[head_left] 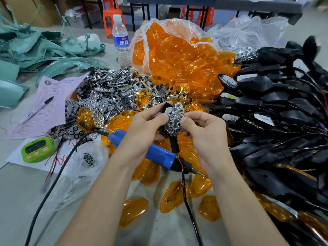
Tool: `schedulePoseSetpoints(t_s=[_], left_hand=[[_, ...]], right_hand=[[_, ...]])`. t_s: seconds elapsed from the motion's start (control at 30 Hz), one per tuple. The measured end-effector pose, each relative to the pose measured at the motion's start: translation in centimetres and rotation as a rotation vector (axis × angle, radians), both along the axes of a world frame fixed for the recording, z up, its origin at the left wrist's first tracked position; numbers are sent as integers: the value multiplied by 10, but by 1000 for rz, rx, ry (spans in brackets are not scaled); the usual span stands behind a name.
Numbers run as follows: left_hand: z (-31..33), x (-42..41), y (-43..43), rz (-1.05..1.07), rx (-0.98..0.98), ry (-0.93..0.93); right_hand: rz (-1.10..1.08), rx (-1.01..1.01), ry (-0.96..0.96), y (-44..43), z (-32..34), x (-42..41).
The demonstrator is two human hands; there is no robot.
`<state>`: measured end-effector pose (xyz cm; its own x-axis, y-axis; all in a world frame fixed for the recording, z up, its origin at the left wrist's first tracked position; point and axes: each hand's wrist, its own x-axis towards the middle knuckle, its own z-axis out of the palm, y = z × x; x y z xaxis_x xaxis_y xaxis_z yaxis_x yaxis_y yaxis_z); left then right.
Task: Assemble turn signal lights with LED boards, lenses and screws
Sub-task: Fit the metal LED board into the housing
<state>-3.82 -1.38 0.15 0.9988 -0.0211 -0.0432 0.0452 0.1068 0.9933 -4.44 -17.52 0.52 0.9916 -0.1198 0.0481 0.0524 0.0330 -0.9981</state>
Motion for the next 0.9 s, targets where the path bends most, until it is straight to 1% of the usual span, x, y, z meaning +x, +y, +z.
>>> schedulePoseSetpoints(t_s=[0.1,0.2,0.27,0.3,0.33,0.4,0.5,0.67,0.83,0.9], left_hand=[[3,-1,2,55,70,-51],[6,-2,1,97,111,-89],[9,-4,-2,129,135,-111],[10,-5,-4,136,151,-122],[11,-6,-5,139,172,-136],[12,-7,-6,141,215,-165],[13,-8,-8,139,232,-186],[13,-9,-9,130,137,-131],[15,-9,-8,86,28,-10],[14,-9,-6,59,-25,46]], right_hand=[[37,46,37,0,2,-1],[70,204,119,-1,4,-3],[65,362,185,-2,4,-4],[63,412,208,-4,4,-5],[67,420,217,-5,3,-6],[82,354,199,-7,2,-8],[98,162,101,-11,5,-8],[161,-138,-47,-14,15,-8],[93,-411,-125,-10,16,-5],[76,-478,-148,-9,17,-5]])
